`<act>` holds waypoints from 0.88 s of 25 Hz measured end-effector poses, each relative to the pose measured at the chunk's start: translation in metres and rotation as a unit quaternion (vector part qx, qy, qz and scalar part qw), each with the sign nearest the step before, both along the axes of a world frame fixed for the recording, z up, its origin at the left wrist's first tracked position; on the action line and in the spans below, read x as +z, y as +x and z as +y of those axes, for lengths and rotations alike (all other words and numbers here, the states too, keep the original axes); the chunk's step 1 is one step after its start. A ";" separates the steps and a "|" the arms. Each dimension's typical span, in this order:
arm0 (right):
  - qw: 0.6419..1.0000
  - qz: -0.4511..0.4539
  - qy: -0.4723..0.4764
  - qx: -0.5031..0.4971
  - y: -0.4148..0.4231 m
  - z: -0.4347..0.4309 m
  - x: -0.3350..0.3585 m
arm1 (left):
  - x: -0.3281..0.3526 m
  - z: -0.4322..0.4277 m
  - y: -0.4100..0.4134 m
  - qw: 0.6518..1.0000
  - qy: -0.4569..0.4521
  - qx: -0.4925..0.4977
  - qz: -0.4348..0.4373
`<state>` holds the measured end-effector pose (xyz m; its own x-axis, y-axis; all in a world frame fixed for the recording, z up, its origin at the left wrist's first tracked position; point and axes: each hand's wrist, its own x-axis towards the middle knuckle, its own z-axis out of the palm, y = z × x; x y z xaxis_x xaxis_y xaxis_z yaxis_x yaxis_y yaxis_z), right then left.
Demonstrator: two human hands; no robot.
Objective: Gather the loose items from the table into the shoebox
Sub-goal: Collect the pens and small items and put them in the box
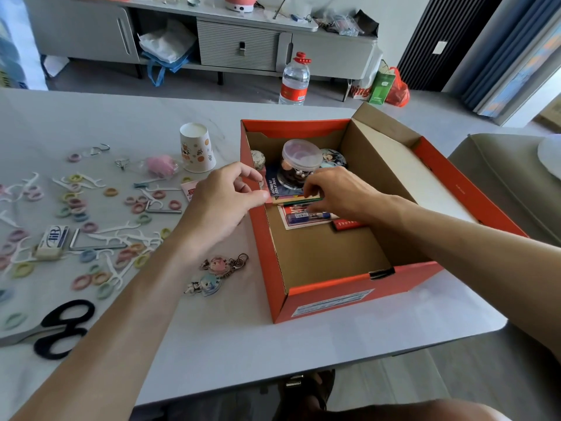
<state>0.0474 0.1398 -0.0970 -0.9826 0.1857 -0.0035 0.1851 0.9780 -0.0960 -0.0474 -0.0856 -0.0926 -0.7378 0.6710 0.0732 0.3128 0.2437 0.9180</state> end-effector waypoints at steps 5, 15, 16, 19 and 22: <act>0.988 0.114 -0.101 -0.009 -0.011 -0.064 0.041 | 0.002 -0.033 -0.023 0.995 -0.036 0.068 0.069; 0.987 -0.092 -0.067 0.115 -0.098 -0.252 0.014 | -0.013 -0.195 -0.095 0.926 -0.242 0.272 0.102; 0.990 -0.081 -0.072 0.093 -0.111 -0.263 0.000 | -0.017 -0.208 -0.099 0.920 -0.258 0.276 0.100; 0.997 -0.020 -0.061 0.045 -0.141 -0.283 -0.031 | -0.028 -0.228 -0.108 0.918 -0.267 0.277 0.095; 0.999 0.023 -0.028 0.033 -0.155 -0.293 -0.051 | -0.038 -0.229 -0.116 0.918 -0.274 0.259 0.123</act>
